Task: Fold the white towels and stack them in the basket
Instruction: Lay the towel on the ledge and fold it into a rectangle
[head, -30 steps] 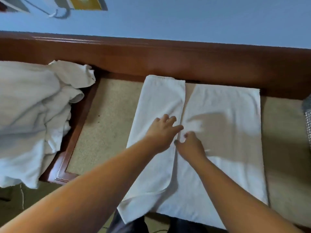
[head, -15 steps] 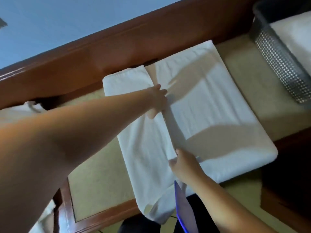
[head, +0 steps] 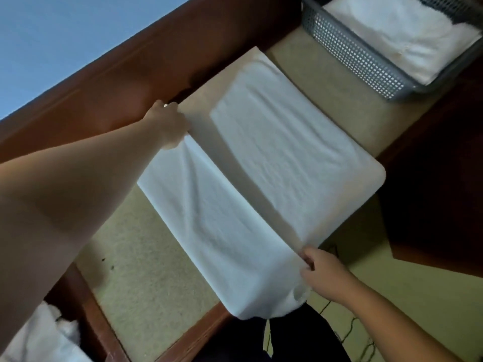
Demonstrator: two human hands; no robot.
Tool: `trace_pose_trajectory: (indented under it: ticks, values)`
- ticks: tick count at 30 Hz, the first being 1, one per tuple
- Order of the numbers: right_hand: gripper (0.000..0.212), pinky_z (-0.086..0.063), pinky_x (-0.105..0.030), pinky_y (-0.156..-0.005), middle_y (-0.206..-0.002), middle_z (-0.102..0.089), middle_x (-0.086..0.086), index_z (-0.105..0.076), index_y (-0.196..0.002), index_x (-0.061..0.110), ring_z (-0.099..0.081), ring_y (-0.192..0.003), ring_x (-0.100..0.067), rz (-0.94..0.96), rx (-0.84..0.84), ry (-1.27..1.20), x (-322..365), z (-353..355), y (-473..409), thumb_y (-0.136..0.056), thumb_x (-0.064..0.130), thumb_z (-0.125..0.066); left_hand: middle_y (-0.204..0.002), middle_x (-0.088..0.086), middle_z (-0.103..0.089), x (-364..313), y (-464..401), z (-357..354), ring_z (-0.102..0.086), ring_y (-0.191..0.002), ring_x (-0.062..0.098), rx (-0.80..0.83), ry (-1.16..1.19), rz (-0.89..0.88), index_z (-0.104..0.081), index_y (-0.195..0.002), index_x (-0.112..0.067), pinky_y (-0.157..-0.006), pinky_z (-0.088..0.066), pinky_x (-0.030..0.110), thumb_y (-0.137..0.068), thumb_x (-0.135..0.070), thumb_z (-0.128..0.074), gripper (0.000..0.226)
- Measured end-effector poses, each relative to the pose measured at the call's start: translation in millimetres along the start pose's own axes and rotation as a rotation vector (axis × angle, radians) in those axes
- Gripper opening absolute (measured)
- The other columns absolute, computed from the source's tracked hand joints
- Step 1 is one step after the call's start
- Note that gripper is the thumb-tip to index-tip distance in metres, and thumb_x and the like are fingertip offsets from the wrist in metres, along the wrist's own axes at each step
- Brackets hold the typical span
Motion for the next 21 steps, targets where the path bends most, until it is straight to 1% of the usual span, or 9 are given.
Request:
trace_pose_trajectory:
  ticks: [2, 4, 7, 10, 12, 14, 17, 19, 21]
  values:
    - [0.009, -0.049, -0.031, -0.068, -0.087, -0.067, 0.004, -0.061, -0.090, 0.031, -0.065, -0.080, -0.016, -0.050, -0.035, -0.015, -15.2, -4.0, -0.7, -0.095, 0.024, -0.058, -0.123, 0.000, -0.062, 3.5, 0.4, -1.8, -0.048, -0.115, 0.026, -0.049, 0.063, 0.043, -0.064, -0.126, -0.031, -0.094, -0.042, 0.043, -0.104, -0.028, -0.049, 0.027]
    - [0.010, -0.046, -0.029, -0.063, -0.084, -0.069, 0.003, -0.062, -0.086, 0.032, -0.066, -0.079, -0.017, -0.051, -0.050, -0.049, -23.9, -10.7, -1.8, -0.096, 0.032, -0.059, -0.123, 0.003, -0.061, 1.9, 0.7, -3.3, -0.048, -0.116, 0.029, -0.065, 0.138, 0.067, -0.062, -0.129, -0.028, -0.095, -0.044, 0.044, -0.104, -0.025, -0.049, 0.028]
    - [0.014, -0.049, -0.029, -0.062, -0.083, -0.072, 0.006, -0.066, -0.088, 0.033, -0.068, -0.075, -0.012, -0.026, -0.080, -0.151, -25.5, -15.3, -2.1, -0.099, 0.034, -0.059, -0.127, 0.009, -0.057, -0.5, -1.0, -6.3, -0.049, -0.120, 0.033, -0.072, 0.289, 0.086, -0.060, -0.134, -0.024, -0.094, -0.045, 0.045, -0.105, -0.019, -0.048, 0.032]
    - [0.015, -0.051, -0.031, -0.063, -0.081, -0.071, 0.008, -0.069, -0.091, 0.033, -0.068, -0.074, -0.012, 0.003, -0.145, -0.249, -25.6, -7.0, 2.6, -0.101, 0.030, -0.058, -0.115, 0.011, -0.051, 12.4, -2.6, -4.1, -0.057, -0.107, 0.038, -0.083, 0.433, 0.097, -0.061, -0.129, -0.026, -0.091, -0.049, 0.043, -0.103, -0.024, -0.049, 0.028]
    - [0.021, -0.044, -0.026, -0.059, -0.076, -0.066, 0.005, -0.066, -0.084, 0.033, -0.062, -0.067, -0.011, 0.026, -0.203, -0.304, -24.9, 2.6, 8.5, -0.101, 0.023, -0.057, -0.107, 0.007, -0.046, 23.1, -4.4, 2.7, -0.058, -0.095, 0.037, -0.094, 0.458, 0.084, -0.063, -0.121, -0.030, -0.084, -0.050, 0.042, -0.101, -0.032, -0.051, 0.023]
    - [0.025, -0.037, -0.020, -0.053, -0.073, -0.060, -0.001, -0.061, -0.081, 0.024, -0.052, -0.058, -0.005, 0.046, -0.277, -0.344, -23.3, 13.6, 13.5, -0.100, 0.011, -0.054, -0.104, 0.006, -0.047, 31.4, -8.6, 10.7, -0.056, -0.091, 0.034, -0.117, 0.426, 0.053, -0.063, -0.118, -0.030, -0.080, -0.050, 0.040, -0.102, -0.037, -0.049, 0.022]
    - [0.018, -0.034, -0.031, -0.057, -0.078, -0.058, -0.017, -0.057, -0.085, 0.012, -0.049, -0.064, -0.015, 0.041, -0.408, -0.377, -29.4, 31.6, 13.9, -0.100, 0.007, -0.050, -0.101, 0.004, -0.053, 33.9, -14.9, 28.3, -0.052, -0.102, 0.030, -0.175, 0.366, 0.014, -0.061, -0.118, -0.025, -0.078, -0.050, 0.041, -0.105, -0.037, -0.045, 0.024]
    - [0.016, -0.032, -0.033, -0.059, -0.079, -0.060, -0.017, -0.058, -0.086, 0.014, -0.050, -0.066, -0.021, 0.004, -0.406, -0.374, -37.1, 35.4, 7.7, -0.100, 0.010, -0.051, -0.101, 0.002, -0.055, 30.6, -19.1, 36.8, -0.047, -0.112, 0.030, -0.178, 0.321, 0.013, -0.061, -0.121, -0.023, -0.076, -0.049, 0.043, -0.104, -0.030, -0.047, 0.023]
    - [0.017, -0.033, -0.033, -0.060, -0.079, -0.063, -0.009, -0.061, -0.087, 0.018, -0.054, -0.067, -0.021, -0.043, -0.332, -0.342, -41.1, 31.2, 1.0, -0.101, 0.015, -0.053, -0.111, 0.004, -0.053, 21.4, -22.3, 38.5, -0.043, -0.118, 0.032, -0.133, 0.290, 0.042, -0.059, -0.128, -0.024, -0.083, -0.048, 0.047, -0.097, -0.023, -0.055, 0.031]
Point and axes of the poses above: each hand's wrist, its own y-axis away from the middle knuckle, its own z-axis out of the back of the hand, x = y × z, the point moved 4 cm from there along -y, towards the middle knuckle
